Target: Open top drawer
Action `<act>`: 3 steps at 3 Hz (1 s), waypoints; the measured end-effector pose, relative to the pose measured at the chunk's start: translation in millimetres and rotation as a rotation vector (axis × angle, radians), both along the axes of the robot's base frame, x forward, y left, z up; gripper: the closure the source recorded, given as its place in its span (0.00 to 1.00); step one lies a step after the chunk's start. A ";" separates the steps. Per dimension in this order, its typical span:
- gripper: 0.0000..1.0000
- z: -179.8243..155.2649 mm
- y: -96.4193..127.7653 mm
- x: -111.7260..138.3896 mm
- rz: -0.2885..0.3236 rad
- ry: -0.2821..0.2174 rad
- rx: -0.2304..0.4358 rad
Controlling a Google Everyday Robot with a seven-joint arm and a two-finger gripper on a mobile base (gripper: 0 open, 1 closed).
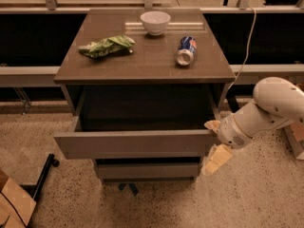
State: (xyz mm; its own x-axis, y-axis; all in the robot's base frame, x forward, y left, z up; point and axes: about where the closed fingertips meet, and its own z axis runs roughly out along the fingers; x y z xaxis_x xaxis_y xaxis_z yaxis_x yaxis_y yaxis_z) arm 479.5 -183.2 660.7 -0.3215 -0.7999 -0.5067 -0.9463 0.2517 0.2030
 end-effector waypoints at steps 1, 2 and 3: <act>0.40 1.3 0.0 1.8 0.000 0.000 0.000; 0.63 3.6 -0.1 1.8 0.000 0.000 0.000; 0.61 3.6 0.0 1.8 0.000 0.000 0.000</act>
Offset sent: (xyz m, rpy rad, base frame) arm -0.1452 -0.0594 0.0273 -0.1449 0.1893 -0.1544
